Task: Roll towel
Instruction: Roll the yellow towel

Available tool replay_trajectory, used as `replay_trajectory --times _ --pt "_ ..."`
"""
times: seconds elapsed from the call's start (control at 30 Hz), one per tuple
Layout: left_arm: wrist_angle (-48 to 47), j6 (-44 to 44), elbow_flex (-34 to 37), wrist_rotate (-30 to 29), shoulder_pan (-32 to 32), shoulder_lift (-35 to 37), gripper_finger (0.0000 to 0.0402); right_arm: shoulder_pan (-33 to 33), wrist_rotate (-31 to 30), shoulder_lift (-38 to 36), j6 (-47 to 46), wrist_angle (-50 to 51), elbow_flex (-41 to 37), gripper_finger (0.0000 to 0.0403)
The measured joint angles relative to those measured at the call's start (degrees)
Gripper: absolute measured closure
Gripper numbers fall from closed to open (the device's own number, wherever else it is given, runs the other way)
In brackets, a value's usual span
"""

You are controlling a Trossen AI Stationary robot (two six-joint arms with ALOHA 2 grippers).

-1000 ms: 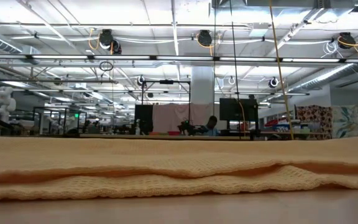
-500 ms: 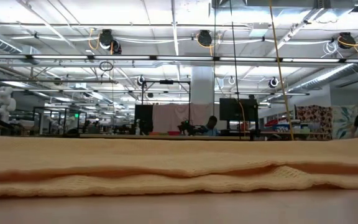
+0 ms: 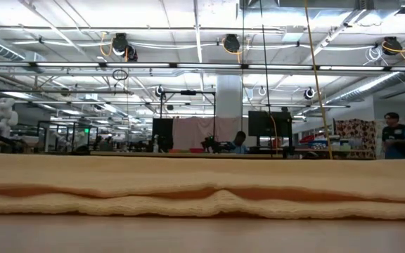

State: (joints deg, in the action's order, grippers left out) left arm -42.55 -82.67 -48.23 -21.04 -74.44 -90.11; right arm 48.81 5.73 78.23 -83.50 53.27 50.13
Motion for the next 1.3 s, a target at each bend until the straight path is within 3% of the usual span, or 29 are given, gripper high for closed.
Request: replay_trajectory --times 0.17,0.8,0.9,1.1,1.3 --pt "0.2 0.0 -0.1 -0.6 -1.1 1.2 0.0265 0.1 0.0 2.2 0.3 0.2 0.0 0.0403" --pt "-2.1 2.1 -0.1 3.5 -1.4 -4.0 0.0265 3.7 -0.2 6.4 -1.2 -0.1 0.0 0.0403" --pt "-2.0 2.1 -0.1 3.9 -1.4 -4.0 0.0287 4.3 -1.5 6.4 -1.4 0.0 0.0 0.0403" --pt "-1.7 2.1 -0.1 3.5 -1.3 -4.0 0.0384 4.8 -2.8 6.4 -1.4 0.0 0.0 0.0403" --pt "-1.7 2.0 -0.1 3.4 -1.3 -3.8 0.0391 4.8 -3.1 6.4 -1.9 0.2 0.0 0.0403"
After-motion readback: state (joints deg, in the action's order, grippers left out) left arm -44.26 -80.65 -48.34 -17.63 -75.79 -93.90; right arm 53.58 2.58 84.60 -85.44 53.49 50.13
